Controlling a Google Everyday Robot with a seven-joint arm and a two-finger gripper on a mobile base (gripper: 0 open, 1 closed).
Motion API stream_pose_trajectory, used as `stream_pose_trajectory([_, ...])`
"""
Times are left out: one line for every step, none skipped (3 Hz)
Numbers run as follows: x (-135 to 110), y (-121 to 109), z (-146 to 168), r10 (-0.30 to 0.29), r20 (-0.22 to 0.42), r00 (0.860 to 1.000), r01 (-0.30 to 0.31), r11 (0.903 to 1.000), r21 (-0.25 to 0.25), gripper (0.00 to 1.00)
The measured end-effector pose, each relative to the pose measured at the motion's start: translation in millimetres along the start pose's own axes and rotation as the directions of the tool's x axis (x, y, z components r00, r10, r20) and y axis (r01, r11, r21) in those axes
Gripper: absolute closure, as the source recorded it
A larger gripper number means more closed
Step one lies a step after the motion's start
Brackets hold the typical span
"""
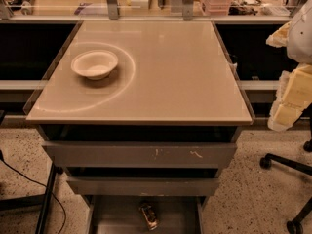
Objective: Pick orange can from bottom drawer and place on counter
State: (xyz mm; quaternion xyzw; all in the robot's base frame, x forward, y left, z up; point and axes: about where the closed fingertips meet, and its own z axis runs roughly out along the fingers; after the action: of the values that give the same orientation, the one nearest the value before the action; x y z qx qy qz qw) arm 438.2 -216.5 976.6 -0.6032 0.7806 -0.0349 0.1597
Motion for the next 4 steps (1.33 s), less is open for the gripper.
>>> stream_pose_trajectory([0, 0, 0, 0.000, 0.000, 1.000, 0.000, 1.0000, 0.000, 0.00])
stream_pose_trajectory([7, 17, 11, 0.020, 0.022, 1.000, -0.020, 0.9998, -0.007, 0.00])
stream_pose_trajectory([31, 56, 37, 0.146, 0.085, 0.986, -0.144, 0.9891, -0.032, 0.00])
stream_pose_trajectory([52, 96, 76, 0.295, 0.147, 0.944, -0.290, 0.9555, -0.055, 0.00])
